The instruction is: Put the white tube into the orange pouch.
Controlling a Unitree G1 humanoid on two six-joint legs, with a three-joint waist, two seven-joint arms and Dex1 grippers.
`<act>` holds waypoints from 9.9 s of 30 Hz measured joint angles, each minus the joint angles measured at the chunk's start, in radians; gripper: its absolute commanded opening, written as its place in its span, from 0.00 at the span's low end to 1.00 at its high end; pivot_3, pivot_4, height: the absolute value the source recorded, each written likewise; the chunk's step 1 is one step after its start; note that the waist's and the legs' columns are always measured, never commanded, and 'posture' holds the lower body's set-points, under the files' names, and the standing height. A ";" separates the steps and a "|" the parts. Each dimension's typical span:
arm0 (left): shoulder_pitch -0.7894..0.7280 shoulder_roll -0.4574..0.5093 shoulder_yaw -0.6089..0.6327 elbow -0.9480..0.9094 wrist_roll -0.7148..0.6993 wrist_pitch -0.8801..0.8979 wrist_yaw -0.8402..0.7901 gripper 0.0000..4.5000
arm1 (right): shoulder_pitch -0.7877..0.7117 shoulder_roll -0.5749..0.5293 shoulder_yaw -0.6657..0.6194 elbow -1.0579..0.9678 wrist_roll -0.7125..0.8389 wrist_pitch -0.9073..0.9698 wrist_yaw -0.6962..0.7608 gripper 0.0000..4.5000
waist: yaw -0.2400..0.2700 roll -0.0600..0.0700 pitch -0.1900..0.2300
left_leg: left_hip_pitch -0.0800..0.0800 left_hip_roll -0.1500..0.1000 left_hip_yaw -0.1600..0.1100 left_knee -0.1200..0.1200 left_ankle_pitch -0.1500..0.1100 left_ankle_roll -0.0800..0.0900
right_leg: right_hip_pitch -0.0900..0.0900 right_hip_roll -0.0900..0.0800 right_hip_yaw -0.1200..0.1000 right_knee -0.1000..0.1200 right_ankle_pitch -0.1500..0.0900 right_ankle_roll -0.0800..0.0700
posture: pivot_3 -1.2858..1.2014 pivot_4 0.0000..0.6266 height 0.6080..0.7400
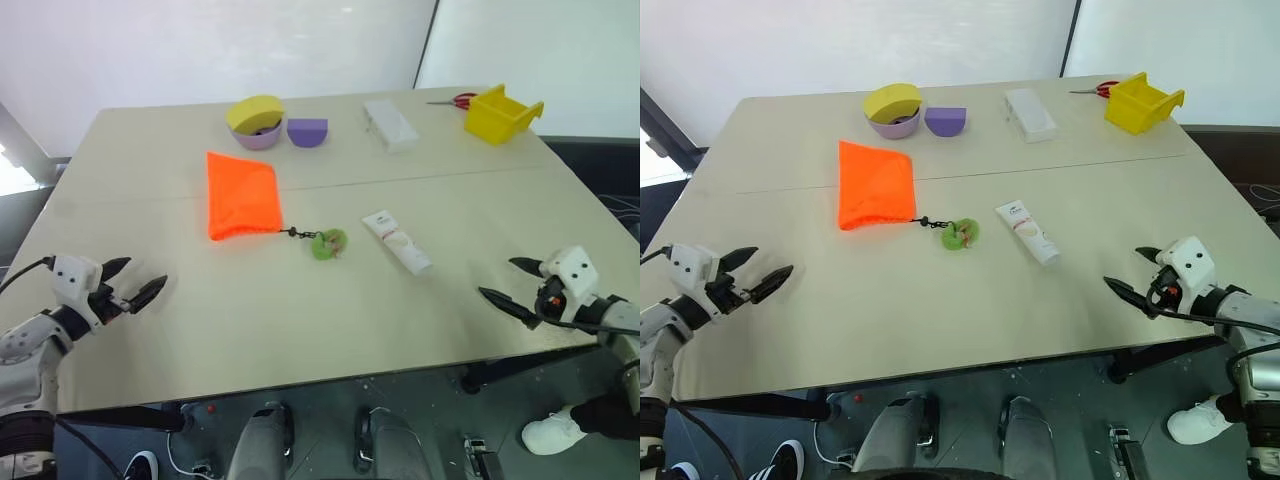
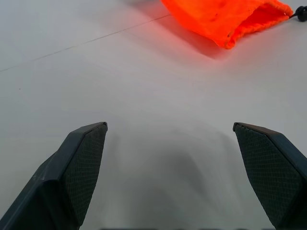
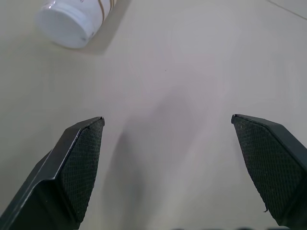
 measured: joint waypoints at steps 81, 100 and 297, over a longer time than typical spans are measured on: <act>-0.671 -0.164 -0.490 0.629 0.616 -0.616 0.411 0.01 | -0.037 0.240 0.182 -0.537 0.135 0.219 -0.178 1.00 | 0.000 -0.002 -0.001 | 0.001 0.008 0.020 0.001 0.002 0.004 | -0.009 0.001 0.007 0.002 0.008 -0.003 | 0.52 0.24 1.00; -0.485 -0.164 -0.420 0.166 0.343 -0.364 0.149 0.01 | -0.056 0.239 0.183 -0.503 0.113 0.188 -0.177 1.00 | -0.002 -0.002 0.000 | 0.001 0.008 0.020 0.003 0.002 0.004 | -0.009 0.001 0.007 0.003 0.009 -0.004 | 0.52 0.24 1.00; -0.018 -0.113 -0.399 -0.461 0.200 0.003 0.070 0.00 | -0.413 0.531 0.728 -0.373 -0.137 0.456 -0.140 0.58 | -0.024 -0.002 0.000 | -0.003 0.024 0.027 -0.001 0.002 -0.004 | -0.024 0.017 0.014 0.001 0.014 -0.017 | 0.52 0.24 1.00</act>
